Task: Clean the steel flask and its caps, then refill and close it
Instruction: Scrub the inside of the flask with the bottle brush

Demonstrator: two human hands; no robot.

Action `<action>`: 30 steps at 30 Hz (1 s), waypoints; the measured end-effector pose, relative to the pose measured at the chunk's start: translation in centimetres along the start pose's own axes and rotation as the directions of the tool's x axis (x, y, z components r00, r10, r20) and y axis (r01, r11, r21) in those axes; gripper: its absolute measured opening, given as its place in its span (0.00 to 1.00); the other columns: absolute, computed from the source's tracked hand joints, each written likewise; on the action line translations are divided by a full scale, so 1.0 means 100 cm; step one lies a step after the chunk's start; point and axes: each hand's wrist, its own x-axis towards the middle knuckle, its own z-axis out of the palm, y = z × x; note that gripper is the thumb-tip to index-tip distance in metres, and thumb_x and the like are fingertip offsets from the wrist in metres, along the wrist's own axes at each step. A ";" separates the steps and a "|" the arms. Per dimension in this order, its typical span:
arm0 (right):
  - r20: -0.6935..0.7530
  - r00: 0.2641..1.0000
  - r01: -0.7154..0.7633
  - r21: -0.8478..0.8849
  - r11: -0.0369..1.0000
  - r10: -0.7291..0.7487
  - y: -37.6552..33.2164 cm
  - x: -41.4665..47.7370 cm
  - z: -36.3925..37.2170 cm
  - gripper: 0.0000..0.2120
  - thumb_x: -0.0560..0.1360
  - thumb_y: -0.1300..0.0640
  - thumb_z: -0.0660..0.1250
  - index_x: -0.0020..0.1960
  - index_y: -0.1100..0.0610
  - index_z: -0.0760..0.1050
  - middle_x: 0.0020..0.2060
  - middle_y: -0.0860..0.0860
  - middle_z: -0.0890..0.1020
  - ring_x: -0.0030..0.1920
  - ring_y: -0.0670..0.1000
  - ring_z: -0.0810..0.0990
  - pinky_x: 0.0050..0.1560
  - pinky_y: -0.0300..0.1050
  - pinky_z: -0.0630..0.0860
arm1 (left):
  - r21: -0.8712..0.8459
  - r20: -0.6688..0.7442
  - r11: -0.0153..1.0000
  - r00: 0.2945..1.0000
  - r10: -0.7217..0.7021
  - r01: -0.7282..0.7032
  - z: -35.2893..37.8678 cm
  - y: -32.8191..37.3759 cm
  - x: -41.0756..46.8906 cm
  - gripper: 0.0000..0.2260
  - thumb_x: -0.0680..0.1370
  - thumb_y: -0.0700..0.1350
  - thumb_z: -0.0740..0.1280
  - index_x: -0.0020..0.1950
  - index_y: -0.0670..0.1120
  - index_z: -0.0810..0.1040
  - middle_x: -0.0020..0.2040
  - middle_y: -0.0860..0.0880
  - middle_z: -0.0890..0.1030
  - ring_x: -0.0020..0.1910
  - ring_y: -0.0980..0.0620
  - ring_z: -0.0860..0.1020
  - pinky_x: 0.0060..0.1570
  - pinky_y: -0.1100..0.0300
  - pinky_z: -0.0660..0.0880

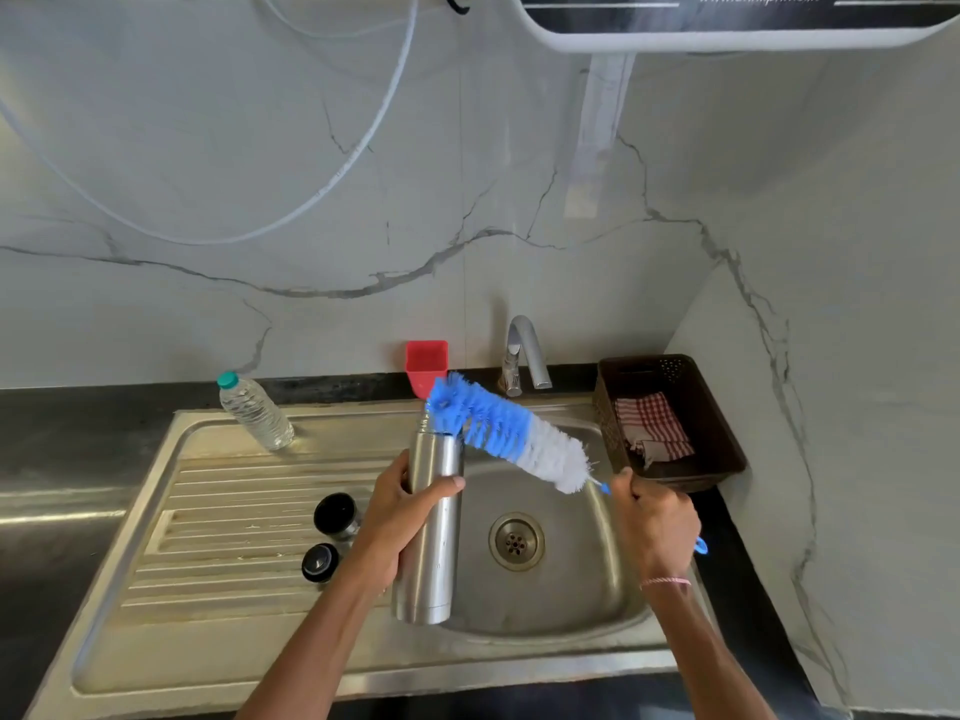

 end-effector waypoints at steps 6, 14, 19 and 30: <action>0.016 0.978 0.206 -0.006 0.979 -0.206 -0.053 0.000 0.015 0.24 0.73 0.55 0.68 0.20 0.57 0.66 0.17 0.44 0.60 0.16 0.49 0.59 0.25 0.33 0.54 | 0.209 0.097 0.976 0.995 0.034 -0.054 0.024 0.001 -0.002 0.12 0.74 0.43 0.76 0.55 0.53 0.80 0.42 0.53 0.86 0.42 0.55 0.84 0.43 0.60 0.77; -0.031 0.993 0.109 -0.060 0.992 -0.111 0.015 0.006 0.000 0.27 0.75 0.48 0.60 0.21 0.60 0.69 0.16 0.52 0.70 0.18 0.56 0.67 0.25 0.41 0.66 | 0.078 0.043 0.995 0.997 -0.069 0.065 0.001 0.003 -0.005 0.16 0.71 0.45 0.81 0.55 0.46 0.82 0.44 0.43 0.88 0.43 0.45 0.86 0.44 0.53 0.80; -0.043 0.975 0.216 -0.028 0.976 -0.217 -0.035 0.004 0.010 0.24 0.75 0.54 0.65 0.21 0.58 0.68 0.17 0.47 0.63 0.16 0.51 0.61 0.26 0.35 0.56 | 0.137 0.057 0.989 0.997 -0.058 0.050 0.020 0.005 -0.008 0.12 0.70 0.50 0.81 0.49 0.49 0.86 0.42 0.46 0.88 0.42 0.46 0.87 0.42 0.53 0.82; -0.056 0.996 0.069 -0.044 0.997 -0.071 -0.004 0.005 0.001 0.26 0.75 0.47 0.60 0.22 0.60 0.71 0.17 0.52 0.69 0.19 0.53 0.64 0.29 0.39 0.62 | -0.046 0.096 0.997 0.994 -0.051 0.056 0.009 0.005 -0.010 0.12 0.80 0.54 0.71 0.60 0.50 0.78 0.48 0.38 0.87 0.49 0.38 0.86 0.52 0.40 0.82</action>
